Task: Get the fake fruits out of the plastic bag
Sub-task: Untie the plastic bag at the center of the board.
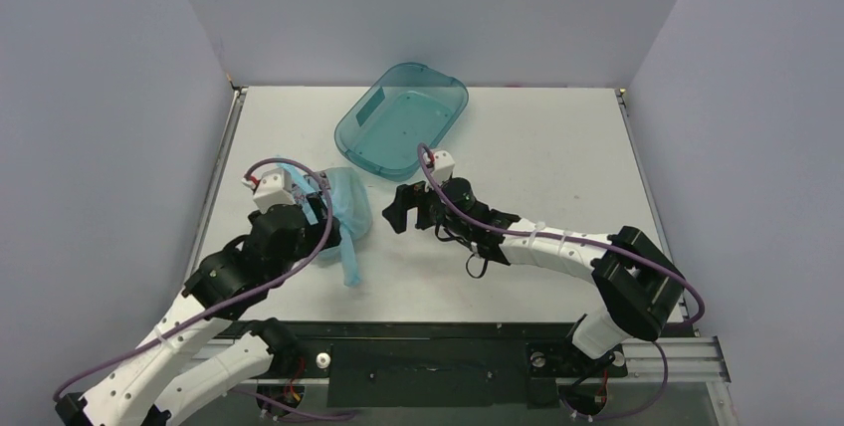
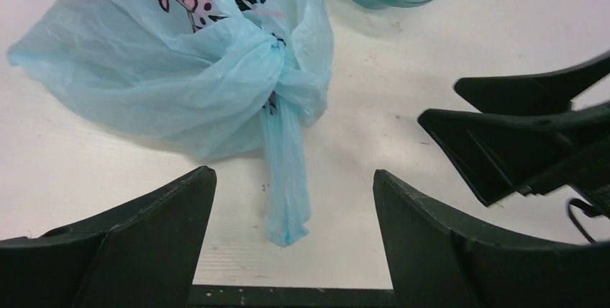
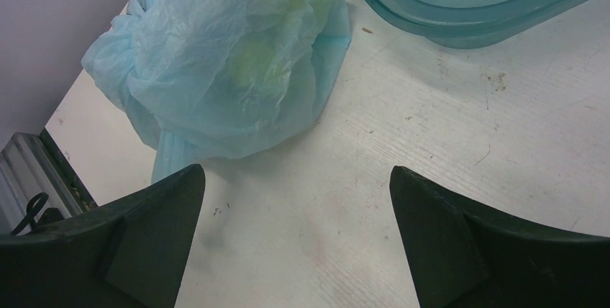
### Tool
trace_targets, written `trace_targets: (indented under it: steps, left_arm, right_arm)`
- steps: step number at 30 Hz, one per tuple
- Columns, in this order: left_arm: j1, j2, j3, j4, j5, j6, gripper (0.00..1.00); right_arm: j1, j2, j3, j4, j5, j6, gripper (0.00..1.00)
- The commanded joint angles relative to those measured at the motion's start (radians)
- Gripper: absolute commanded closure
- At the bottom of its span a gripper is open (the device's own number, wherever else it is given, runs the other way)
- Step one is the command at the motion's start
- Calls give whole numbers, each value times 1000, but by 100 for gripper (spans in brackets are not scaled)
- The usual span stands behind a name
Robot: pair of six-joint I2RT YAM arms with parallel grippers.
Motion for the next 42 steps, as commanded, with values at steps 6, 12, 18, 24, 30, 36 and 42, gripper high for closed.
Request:
trace_targets:
  steps: [6, 12, 18, 24, 30, 36, 42]
  left_arm:
    - [198, 246, 32, 161, -28, 195, 21]
    - [393, 240, -125, 415, 288, 195, 25]
    - [438, 219, -222, 560, 396, 159, 33]
    - [440, 272, -239, 561, 478, 157, 69]
    - [401, 245, -323, 637, 615, 101, 100]
    - [218, 249, -393, 749, 582, 36, 100]
    - [131, 249, -391, 720, 474, 3, 100]
  right_arm:
    - [7, -11, -1, 66, -34, 5, 4]
    - [2, -33, 49, -40, 2, -8, 4]
    - [-7, -34, 52, -38, -56, 4, 4]
    - [-12, -16, 1, 59, -81, -13, 4]
    - [-13, -27, -31, 108, -94, 8, 4]
    - [-15, -20, -53, 189, -155, 49, 9]
    - [-9, 48, -5, 186, -234, 79, 22]
